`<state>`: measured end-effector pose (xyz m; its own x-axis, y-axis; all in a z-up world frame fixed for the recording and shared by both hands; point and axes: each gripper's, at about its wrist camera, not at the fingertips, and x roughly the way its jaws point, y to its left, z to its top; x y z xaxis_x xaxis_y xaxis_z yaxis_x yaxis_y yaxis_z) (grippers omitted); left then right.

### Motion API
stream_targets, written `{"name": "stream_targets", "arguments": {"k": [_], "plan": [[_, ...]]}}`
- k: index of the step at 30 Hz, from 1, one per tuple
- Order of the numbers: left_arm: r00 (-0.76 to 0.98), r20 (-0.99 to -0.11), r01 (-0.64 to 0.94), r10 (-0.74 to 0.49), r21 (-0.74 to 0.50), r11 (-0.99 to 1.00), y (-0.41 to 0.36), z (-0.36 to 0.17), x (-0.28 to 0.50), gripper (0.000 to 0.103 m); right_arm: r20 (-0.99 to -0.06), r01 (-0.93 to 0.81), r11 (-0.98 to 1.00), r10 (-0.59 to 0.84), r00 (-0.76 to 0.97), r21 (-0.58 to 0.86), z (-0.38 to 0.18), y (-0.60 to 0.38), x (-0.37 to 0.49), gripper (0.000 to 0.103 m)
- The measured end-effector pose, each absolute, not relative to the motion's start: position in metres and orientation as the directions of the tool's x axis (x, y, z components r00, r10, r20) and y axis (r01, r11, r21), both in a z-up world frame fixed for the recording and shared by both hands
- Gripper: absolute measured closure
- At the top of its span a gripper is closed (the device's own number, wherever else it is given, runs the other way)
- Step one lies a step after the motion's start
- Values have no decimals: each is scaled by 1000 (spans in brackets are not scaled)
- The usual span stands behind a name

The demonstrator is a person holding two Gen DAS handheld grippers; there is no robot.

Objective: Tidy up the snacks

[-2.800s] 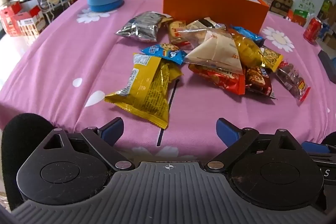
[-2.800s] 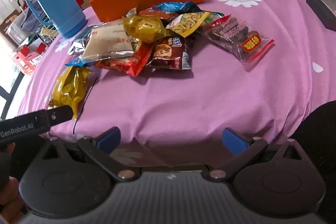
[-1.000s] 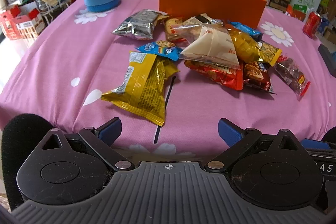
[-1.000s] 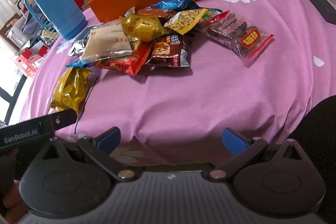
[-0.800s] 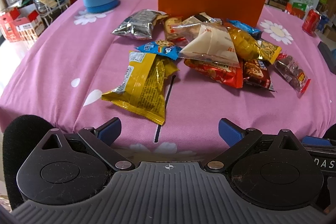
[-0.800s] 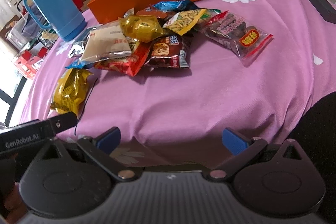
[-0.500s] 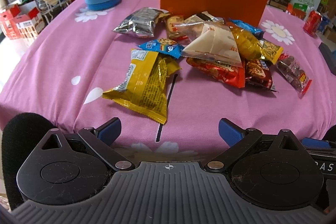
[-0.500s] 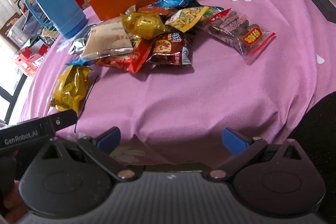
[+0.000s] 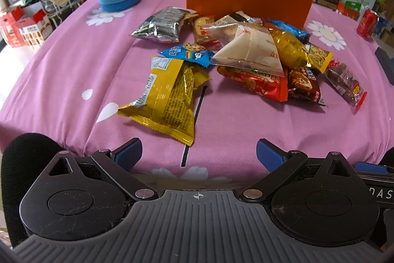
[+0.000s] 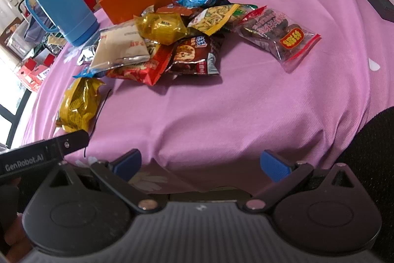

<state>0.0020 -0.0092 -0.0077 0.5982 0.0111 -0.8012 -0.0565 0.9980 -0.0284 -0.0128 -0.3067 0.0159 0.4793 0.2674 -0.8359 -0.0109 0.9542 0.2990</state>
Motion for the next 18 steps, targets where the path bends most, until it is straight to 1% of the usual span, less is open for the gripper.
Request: {"name": "stream_targets", "arguments": {"k": [18], "plan": [[628,-778,-45,18,-13,999,-14,3,-2,19,-838,-14,954,269,474,298,16,-305,-12,1]]}}
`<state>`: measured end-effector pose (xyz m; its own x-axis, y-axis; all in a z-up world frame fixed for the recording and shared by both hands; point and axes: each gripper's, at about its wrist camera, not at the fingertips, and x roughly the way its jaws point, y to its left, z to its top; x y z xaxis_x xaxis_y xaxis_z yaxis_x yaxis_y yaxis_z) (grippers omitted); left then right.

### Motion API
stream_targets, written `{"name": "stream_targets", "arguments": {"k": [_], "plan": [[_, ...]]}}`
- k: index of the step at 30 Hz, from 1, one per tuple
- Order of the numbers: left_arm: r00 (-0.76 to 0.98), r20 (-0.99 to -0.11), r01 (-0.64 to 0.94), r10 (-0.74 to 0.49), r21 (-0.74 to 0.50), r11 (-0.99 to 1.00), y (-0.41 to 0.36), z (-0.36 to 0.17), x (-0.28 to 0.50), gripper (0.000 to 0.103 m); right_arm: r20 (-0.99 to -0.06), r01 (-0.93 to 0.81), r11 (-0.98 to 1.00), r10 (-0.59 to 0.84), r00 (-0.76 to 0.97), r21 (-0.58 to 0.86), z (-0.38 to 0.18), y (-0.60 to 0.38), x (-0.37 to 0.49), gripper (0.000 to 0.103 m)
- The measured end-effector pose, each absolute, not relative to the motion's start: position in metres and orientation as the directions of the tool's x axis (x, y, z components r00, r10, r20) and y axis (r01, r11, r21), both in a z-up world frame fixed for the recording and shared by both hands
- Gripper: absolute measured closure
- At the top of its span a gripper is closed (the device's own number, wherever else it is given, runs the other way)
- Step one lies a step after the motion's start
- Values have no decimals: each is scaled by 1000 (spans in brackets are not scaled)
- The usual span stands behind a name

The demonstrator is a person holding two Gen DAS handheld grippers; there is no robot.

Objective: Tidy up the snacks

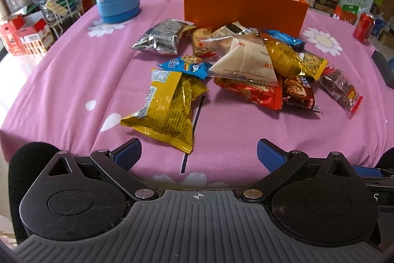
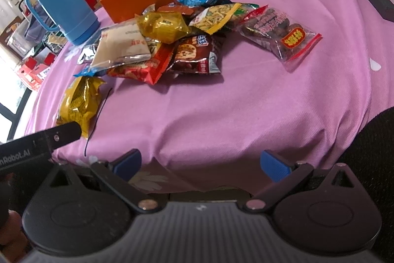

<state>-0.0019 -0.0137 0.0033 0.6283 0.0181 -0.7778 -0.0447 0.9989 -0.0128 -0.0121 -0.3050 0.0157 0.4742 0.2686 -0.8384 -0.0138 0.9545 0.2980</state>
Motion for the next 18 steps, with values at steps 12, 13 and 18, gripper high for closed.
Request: {"name": "stream_targets", "arguments": {"k": [12,13,18], "plan": [[629,-777,-42,23,-4,999,-14,4,-3,19,-840,-14,954,270,470,299,14,-304,-12,1],[629,-777,-42,24,-3,999,-14,4,-3,19,-841,-14,954,270,470,298,14,-304,-12,1],[634,-773,-47,27,-3,999,-13,5,-3,19,-840,-18,956,267,472,293,14,-302,-12,1]]}}
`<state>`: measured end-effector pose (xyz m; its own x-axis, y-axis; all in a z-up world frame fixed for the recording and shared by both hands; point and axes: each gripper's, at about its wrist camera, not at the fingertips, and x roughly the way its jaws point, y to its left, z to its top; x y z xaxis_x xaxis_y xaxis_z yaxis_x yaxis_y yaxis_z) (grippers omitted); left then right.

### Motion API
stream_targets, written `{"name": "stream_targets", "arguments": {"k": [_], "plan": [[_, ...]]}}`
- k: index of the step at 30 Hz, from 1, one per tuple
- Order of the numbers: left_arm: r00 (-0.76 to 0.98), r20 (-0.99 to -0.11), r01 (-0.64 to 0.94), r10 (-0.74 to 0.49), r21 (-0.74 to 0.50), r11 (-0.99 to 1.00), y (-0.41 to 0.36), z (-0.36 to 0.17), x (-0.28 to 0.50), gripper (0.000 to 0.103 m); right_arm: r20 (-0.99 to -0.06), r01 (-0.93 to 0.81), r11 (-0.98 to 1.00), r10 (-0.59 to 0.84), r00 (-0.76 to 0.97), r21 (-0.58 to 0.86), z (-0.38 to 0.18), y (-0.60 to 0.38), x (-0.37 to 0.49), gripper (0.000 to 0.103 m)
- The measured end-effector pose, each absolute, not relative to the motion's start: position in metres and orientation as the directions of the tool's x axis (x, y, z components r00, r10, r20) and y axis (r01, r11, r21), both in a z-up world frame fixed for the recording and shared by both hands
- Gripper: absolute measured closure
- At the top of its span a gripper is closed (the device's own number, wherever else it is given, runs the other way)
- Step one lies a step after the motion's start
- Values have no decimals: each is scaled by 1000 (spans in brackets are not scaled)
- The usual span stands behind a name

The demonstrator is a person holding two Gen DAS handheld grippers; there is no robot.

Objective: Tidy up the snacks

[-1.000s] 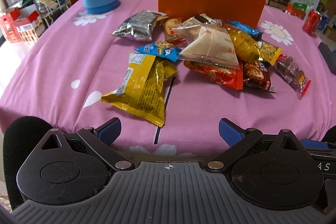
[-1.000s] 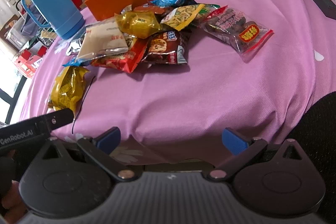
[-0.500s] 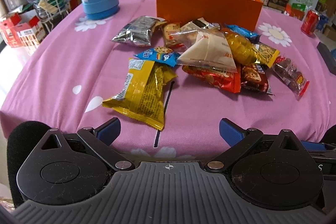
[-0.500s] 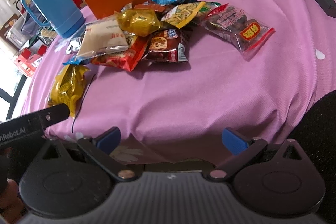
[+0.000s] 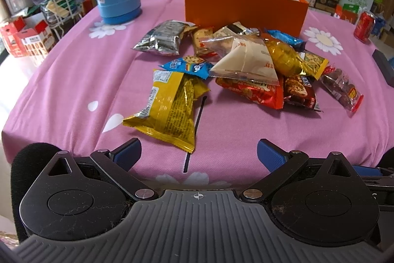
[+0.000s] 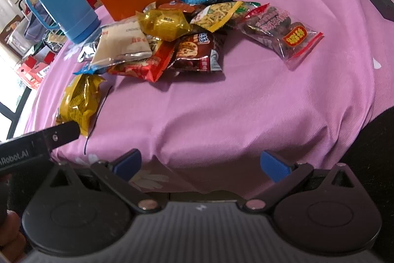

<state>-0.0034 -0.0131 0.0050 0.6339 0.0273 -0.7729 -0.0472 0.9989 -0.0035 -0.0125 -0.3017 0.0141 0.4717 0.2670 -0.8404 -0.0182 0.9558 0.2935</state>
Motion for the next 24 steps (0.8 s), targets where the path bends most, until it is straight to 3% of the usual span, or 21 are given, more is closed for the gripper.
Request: {"name": "stream_targets", "arguments": {"k": [11,24], "plan": [[664,-743,-52,77,57,997,-20,10,-5,18,-848,-11,955,269,457,297,10,-304,-10,1],[655,-752,-48,66,46,998,-18,8,-2,18,-851,-13,956,267,452,292,9,-303,-10,1]]}}
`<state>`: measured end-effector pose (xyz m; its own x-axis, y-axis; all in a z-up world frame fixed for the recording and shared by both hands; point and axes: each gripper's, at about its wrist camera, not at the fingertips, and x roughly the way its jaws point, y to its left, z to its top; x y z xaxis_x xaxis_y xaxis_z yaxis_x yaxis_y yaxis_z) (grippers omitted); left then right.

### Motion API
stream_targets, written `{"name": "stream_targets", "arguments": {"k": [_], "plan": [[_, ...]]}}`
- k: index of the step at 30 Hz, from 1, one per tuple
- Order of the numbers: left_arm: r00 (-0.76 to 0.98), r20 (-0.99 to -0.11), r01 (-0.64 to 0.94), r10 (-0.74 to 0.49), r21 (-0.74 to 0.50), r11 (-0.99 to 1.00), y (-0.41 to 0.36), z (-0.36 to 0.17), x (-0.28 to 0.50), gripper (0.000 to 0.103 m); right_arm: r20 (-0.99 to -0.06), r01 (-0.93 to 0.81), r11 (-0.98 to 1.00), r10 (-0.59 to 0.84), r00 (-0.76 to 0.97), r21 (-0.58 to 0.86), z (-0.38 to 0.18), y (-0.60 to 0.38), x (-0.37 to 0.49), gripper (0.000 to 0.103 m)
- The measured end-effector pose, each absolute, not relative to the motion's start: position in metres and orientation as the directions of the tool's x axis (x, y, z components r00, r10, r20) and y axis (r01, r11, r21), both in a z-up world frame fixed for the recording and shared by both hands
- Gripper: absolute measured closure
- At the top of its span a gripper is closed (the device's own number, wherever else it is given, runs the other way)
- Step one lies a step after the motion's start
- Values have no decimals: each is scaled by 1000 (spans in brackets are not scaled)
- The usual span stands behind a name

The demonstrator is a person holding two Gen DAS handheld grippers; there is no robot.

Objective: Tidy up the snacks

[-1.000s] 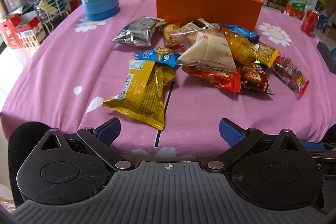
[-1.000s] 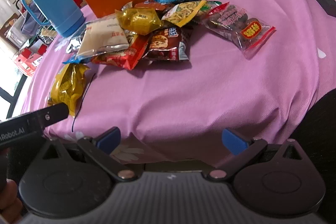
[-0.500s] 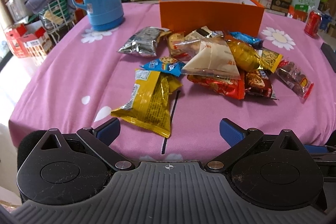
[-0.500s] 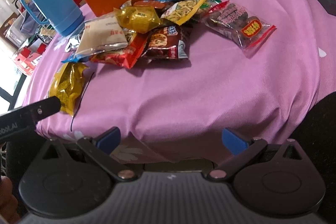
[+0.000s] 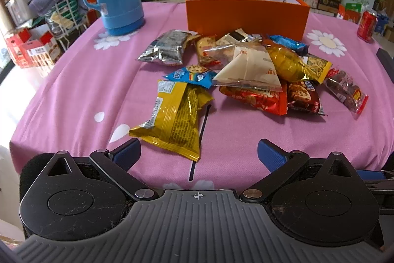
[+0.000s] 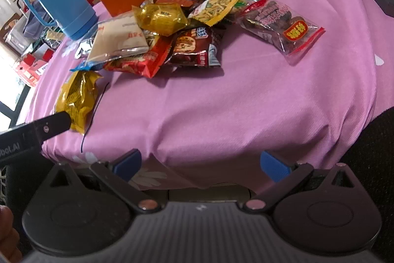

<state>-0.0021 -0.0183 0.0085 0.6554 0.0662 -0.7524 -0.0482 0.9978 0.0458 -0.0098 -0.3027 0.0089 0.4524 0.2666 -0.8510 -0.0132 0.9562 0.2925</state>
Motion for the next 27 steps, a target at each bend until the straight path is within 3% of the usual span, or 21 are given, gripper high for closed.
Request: {"name": "stream_targets", "arguments": {"k": [19,27], "plan": [[608,-792,-59,49,16,998,3,-14,28,20,-841,-27,997,75,536,72,2,-312,41,1],[638,-763,114,-108,-46,992,39,-16,35,19,-811,-70,997,54,582,16,-8,-310,39,1]]}}
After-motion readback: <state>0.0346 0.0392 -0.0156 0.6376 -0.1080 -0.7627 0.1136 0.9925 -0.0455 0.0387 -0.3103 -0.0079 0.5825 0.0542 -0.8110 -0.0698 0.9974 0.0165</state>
